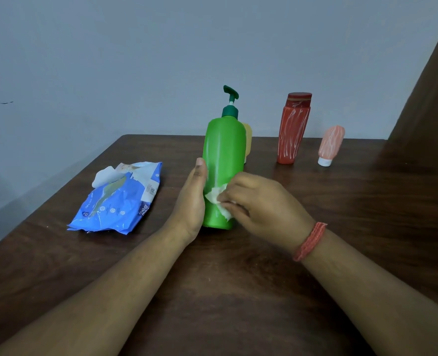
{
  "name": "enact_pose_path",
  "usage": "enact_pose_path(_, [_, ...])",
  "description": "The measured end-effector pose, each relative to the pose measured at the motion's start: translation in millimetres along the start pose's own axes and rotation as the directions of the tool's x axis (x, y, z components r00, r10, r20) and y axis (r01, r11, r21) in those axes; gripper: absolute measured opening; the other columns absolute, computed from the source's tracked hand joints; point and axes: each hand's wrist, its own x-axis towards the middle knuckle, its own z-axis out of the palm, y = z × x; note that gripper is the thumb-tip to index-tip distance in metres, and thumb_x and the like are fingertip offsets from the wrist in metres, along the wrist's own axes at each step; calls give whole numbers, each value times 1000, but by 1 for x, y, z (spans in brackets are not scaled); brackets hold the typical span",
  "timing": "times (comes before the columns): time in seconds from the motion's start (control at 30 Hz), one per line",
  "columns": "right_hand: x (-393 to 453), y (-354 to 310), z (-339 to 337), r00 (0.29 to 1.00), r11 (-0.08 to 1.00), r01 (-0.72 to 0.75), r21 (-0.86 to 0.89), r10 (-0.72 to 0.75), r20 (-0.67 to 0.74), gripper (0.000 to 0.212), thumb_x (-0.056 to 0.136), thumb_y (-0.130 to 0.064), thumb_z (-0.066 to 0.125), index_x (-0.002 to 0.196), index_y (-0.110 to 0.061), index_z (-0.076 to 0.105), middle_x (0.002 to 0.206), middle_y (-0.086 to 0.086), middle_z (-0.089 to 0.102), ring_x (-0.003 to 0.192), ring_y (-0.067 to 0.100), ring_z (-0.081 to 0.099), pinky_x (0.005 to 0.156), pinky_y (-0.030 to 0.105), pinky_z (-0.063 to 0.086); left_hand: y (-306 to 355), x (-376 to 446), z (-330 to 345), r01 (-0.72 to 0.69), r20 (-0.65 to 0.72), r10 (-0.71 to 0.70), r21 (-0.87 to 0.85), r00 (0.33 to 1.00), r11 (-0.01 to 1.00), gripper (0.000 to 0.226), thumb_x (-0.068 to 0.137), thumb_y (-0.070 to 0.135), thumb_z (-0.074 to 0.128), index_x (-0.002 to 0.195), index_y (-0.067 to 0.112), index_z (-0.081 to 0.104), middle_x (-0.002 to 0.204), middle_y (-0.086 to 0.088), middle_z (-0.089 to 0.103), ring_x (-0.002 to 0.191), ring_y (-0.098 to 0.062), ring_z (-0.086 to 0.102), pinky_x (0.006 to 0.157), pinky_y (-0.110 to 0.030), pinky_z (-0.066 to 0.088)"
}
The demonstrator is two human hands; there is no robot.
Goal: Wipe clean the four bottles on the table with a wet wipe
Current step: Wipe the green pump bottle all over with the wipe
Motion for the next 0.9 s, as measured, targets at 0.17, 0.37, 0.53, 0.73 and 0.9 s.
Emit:
enact_pose_path(0.17, [0,7,1,992,996,-91,-1,90,-85,10,92,-15,67,97,-10,73,92,4,64,86,23,63,73,42,54,0,3,-4,130,-12,-133,-139,991,982,64,107,51,27,131,5,64,125,-20,70,116,-32,68,89,-38,60])
enact_pose_path(0.37, [-1,8,4,989,993,-119,10,120,-91,10,92,-15,67,98,-11,73,93,1,63,86,21,63,73,40,54,5,5,-10,283,139,-255,-251,957,926,66,105,56,30,141,8,57,130,-17,66,113,-29,66,97,-44,54])
enact_pose_path(0.53, [-2,3,3,999,995,44,87,-46,22,6,91,-15,69,95,-13,73,92,0,63,84,17,62,70,37,53,4,4,-14,319,145,-288,-291,947,902,65,103,59,31,127,10,67,117,-16,71,102,-28,71,89,-42,59])
enact_pose_path(0.73, [-2,5,6,1000,996,-3,92,4,-4,8,90,-15,70,96,-13,74,93,0,64,86,18,63,72,39,53,9,1,-9,230,12,-234,-251,972,940,74,102,59,34,139,-2,52,113,-22,64,101,-33,65,90,-45,56])
enact_pose_path(0.9, [-1,8,8,999,996,-34,81,38,-39,7,89,-15,71,95,-13,74,92,-1,65,85,17,63,72,39,53,14,2,-5,196,-41,-213,-254,976,947,76,98,57,41,148,0,39,122,-26,58,111,-37,59,100,-52,49])
